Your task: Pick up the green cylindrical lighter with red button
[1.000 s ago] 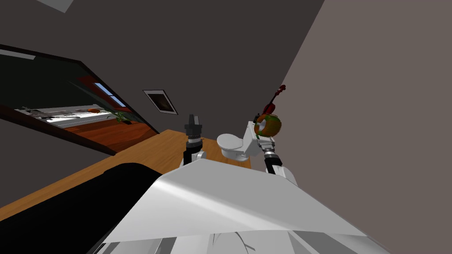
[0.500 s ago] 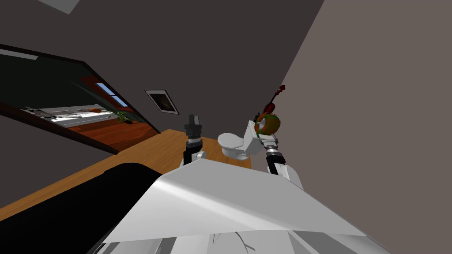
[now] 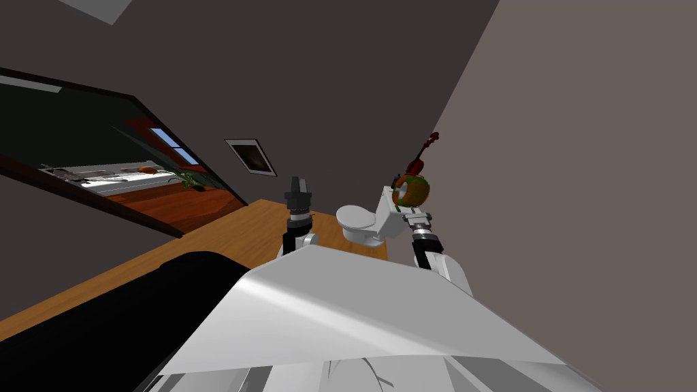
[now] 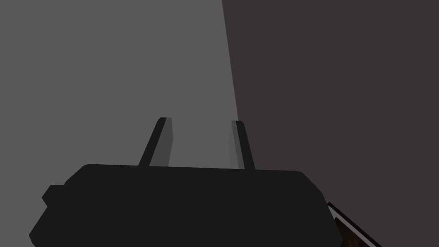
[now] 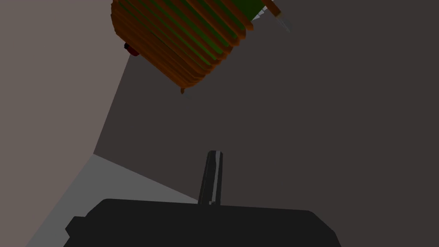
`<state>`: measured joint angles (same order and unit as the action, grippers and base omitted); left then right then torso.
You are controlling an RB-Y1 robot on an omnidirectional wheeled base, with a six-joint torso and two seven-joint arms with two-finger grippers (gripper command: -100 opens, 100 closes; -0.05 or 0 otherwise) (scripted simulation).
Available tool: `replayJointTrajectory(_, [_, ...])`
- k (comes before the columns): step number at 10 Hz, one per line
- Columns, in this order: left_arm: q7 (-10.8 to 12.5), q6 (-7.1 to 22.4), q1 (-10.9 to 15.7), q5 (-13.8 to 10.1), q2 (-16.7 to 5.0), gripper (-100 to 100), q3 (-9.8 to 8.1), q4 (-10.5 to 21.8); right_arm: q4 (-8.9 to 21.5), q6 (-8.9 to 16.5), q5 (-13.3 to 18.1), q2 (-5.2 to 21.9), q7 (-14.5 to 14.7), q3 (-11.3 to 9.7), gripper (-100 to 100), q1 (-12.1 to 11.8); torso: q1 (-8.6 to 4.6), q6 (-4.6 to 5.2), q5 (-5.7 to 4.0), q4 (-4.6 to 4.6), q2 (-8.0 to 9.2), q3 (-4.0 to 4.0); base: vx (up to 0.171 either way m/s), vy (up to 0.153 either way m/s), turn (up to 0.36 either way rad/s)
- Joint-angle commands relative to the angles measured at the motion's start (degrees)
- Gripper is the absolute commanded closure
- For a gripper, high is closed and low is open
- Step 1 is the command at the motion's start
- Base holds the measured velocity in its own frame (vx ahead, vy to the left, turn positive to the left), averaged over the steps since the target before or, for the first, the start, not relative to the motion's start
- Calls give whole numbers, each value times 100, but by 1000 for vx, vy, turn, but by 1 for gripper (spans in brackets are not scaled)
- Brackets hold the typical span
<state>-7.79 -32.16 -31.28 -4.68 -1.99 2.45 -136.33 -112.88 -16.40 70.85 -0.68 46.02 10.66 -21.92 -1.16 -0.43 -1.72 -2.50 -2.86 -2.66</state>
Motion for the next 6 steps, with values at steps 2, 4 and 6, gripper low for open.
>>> replayJointTrajectory(2, [0,0,0,0,0,0,0,0,0,0,0,0,0,0,100,0,0,0,0,0,-1,-1,0,0,0])
replayJointTrajectory(4, [0,0,0,0,0,0,0,0,0,0,0,0,0,0,0,0,0,0,0,0,-2,-1,0,0,0])
replayJointTrajectory(6, [0,0,0,0,0,0,0,0,46,-5,-17,390,3,0,-100,11,-3,0,0,0,-2,-1,0,0,0])
